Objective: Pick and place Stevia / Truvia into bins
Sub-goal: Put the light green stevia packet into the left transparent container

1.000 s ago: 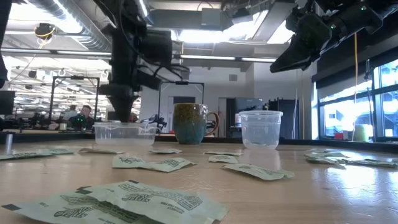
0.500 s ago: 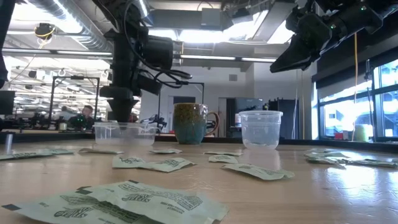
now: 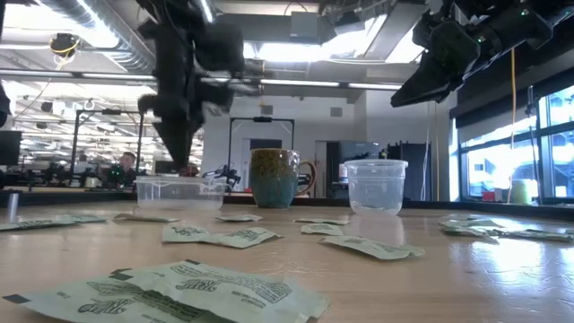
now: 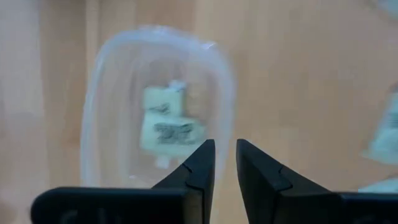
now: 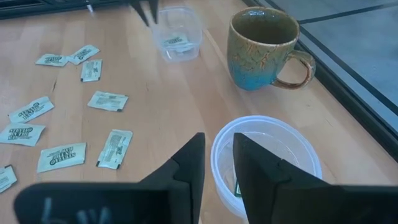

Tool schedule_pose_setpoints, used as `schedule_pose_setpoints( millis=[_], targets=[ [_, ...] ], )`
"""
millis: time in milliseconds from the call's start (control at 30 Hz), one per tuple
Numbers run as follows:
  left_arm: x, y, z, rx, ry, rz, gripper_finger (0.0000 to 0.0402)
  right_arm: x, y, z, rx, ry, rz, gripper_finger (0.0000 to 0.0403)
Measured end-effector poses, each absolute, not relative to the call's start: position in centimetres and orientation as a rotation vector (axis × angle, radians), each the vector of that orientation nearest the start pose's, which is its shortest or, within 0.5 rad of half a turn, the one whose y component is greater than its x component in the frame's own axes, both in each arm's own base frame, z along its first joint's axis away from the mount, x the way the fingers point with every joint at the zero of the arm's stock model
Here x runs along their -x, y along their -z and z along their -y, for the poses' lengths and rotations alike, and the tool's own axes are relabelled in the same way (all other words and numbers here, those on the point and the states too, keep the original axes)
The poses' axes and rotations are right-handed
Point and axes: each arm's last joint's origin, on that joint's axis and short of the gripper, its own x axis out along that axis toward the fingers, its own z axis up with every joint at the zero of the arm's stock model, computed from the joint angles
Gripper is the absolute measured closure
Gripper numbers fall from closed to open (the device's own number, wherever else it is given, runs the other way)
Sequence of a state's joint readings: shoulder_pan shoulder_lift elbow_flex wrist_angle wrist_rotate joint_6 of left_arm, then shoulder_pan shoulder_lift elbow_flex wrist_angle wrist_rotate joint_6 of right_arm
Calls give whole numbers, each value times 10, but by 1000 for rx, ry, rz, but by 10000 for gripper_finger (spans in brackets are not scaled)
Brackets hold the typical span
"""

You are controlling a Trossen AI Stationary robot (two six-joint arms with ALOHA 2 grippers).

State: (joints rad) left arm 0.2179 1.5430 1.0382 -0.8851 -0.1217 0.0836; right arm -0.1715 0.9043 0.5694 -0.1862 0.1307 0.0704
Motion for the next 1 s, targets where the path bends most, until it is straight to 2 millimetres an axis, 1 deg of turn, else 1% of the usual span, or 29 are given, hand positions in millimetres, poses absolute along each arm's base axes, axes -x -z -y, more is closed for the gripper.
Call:
schedule_pose_setpoints(
  millis=[100,200,300,400,600,767,1000],
  targets=[
    [-270,-218,-44,8,-167,-1306,346,-188,-239,36,-79,314,-512,315],
    [-276,-222,-22,-7,-69,-1249,347,-188,-239,36,-79,314,-512,315],
    [-280,-216,-4,-66,-16,-1265,345,-188,-239,36,-79,314,-512,315],
    [-281,-205,8,-74,1,-1329,338,-188,-239,36,-79,314,-512,315],
    [-284,-185,26,-67,5,-1428,324,-188,-239,36,-81,314,-512,315],
    [-285,-179,36,-62,4,-1453,323,-188,-239,36,-83,315,-512,315],
    [-281,-171,42,-34,0,-1496,322,-188,-239,36,-83,315,-511,315]
  ],
)
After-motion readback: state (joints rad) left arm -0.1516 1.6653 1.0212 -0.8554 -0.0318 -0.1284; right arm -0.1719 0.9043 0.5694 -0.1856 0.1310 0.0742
